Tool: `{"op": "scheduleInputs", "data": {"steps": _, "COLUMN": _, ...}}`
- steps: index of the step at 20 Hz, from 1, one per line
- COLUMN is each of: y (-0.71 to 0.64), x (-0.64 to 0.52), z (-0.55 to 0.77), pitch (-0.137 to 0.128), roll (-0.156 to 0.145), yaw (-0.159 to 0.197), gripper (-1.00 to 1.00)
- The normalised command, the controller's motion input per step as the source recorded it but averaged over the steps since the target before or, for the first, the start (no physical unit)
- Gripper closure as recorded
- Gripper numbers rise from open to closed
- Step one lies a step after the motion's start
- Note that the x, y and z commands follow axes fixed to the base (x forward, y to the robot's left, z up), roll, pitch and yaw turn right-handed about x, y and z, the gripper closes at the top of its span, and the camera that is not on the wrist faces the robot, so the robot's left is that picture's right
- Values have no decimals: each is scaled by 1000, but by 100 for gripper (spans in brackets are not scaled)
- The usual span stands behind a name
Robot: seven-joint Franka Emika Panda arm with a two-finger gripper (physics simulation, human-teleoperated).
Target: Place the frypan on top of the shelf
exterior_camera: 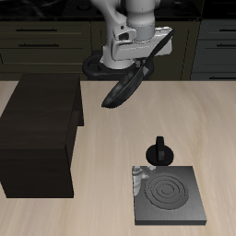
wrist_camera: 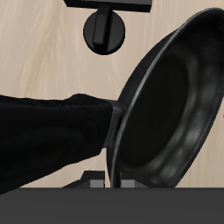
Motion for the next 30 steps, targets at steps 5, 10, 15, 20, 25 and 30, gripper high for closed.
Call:
{"op": "scheduleInputs", "data": {"steps": 5, "y": 8, "x": -43, "z": 258, "pitch": -34, "roll": -6, "yaw": 16, "gripper": 100}}
{"op": "scheduleInputs", "data": {"steps": 10, "y": -17, "x": -8, "z": 267, "pitch": -37, "roll": -15, "yaw": -7, "gripper": 100}}
{"op": "scheduleInputs", "data": {"steps": 15, "y": 6, "x": -68, "z": 361, "pitch": -43, "roll": -2, "yaw": 1, "gripper": 100}}
{"op": "scheduleInputs", "data": {"steps": 20, "y": -19, "x": -26, "z": 308, "pitch": -41, "roll": -16, "yaw": 2, "gripper": 100}}
{"op": "scheduleInputs", "data": {"steps": 25, "y": -39, "x": -22, "z": 308, "pitch": -46, "roll": -25, "yaw": -1, "gripper": 100}}
{"op": "scheduleInputs", "data": {"steps": 30, "y": -10, "x": -29, "z": 209, "pitch": -25, "roll": -16, "yaw": 4, "gripper": 100}}
